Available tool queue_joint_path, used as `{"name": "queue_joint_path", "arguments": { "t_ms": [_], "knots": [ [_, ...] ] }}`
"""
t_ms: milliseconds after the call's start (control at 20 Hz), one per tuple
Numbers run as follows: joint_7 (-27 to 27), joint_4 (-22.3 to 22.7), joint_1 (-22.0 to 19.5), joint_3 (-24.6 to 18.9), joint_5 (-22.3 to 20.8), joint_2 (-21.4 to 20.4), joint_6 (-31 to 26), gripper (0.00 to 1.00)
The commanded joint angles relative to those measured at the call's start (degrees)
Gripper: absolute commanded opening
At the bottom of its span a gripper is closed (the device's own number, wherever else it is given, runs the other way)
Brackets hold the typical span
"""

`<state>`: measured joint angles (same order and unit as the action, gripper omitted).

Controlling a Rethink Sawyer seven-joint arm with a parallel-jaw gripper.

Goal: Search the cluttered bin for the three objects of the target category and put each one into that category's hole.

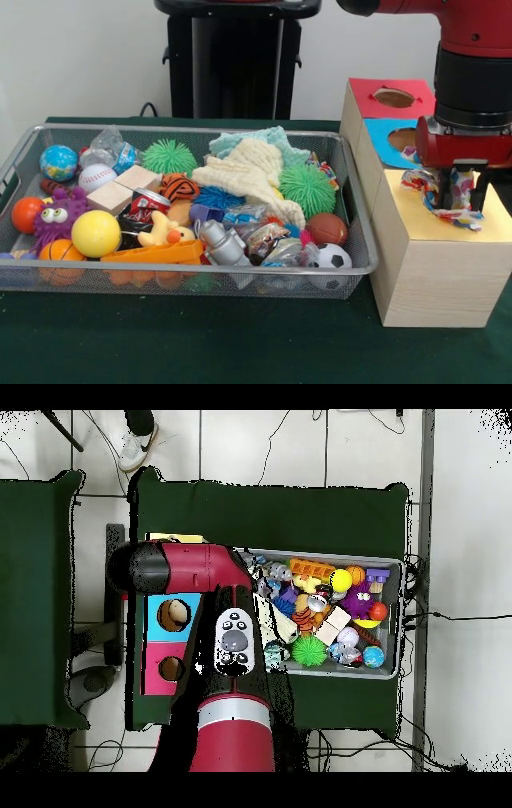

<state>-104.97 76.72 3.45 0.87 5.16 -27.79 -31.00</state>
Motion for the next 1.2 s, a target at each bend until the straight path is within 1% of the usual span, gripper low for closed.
{"name": "queue_joint_path", "arguments": {
  "t_ms": [50,250,300,450,600,700,900,1200],
  "knots": [
    [-6.8,3.78,-2.53,-3.45,-1.34,6.57,6.29,1.0],
    [-6.09,3.33,-2.05,-2.54,-1.17,3.9,1.41,1.0],
    [-6.15,3.66,-2.1,-2.61,-0.97,3.14,1.03,1.0],
    [-5.82,4.3,-2.1,-2.59,-0.54,0.15,-1.29,1.0],
    [-5.73,4.04,-1.45,-1.39,-0.64,-2.52,-4.65,1.0],
    [-5.45,4.14,-1.73,-1.59,-0.6,-2.93,-4.93,1.0],
    [-5.57,4.75,-1.93,-1.96,-0.76,-2.74,-3.27,1.0],
    [-5.73,5.11,-2.15,-2.34,-0.68,-2.49,-2.36,1.0]
  ]
}}
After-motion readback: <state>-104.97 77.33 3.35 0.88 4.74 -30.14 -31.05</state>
